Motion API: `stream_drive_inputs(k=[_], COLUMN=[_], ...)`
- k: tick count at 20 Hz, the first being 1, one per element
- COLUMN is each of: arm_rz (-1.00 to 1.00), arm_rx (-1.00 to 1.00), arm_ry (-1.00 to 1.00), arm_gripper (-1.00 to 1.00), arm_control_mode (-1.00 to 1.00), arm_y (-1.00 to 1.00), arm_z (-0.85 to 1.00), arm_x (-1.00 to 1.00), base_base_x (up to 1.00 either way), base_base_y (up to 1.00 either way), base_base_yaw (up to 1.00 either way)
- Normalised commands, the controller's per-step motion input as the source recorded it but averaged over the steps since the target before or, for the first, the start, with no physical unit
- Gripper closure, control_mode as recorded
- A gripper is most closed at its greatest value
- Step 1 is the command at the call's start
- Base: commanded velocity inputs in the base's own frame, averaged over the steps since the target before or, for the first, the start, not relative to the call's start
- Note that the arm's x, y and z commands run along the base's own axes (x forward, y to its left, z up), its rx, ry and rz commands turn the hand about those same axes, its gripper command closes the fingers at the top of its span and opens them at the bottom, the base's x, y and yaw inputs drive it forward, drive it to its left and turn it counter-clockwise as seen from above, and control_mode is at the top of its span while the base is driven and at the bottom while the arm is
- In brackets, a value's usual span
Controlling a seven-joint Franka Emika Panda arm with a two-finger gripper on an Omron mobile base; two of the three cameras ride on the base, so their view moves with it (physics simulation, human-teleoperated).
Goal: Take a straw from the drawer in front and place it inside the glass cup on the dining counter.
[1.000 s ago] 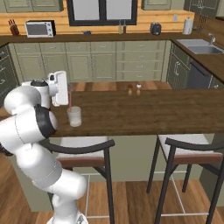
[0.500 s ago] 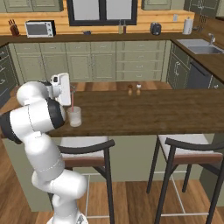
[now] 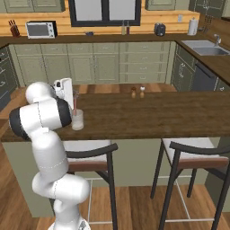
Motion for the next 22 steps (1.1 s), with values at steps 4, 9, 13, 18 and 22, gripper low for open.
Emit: stream_drive_inputs(k=[4, 9, 13, 18, 22], arm_rz=[0.0, 0.0, 0.0, 0.0, 0.0], arm_rx=[0.0, 0.0, 0.0, 0.0, 0.0], arm_ry=[0.0, 0.0, 0.0, 0.0, 0.02], arm_gripper=[1.0, 1.0, 1.0, -1.0, -1.0], arm_control_mode=[-1.0, -1.0, -1.0, -1.0, -1.0], arm_y=[0.06, 0.04, 0.01, 0.0, 0.01], arm_z=[-0.25, -0.25, -0.29, -0.16, -0.01], arm_x=[0.15, 0.2, 0.26, 0.1, 0.02], base_base_x=[0.0, 0.0, 0.0, 0.0, 0.0], base_base_y=[0.0, 0.0, 0.0, 0.0, 0.0], base_base_yaw=[0.0, 0.0, 0.0, 0.0, 0.0])
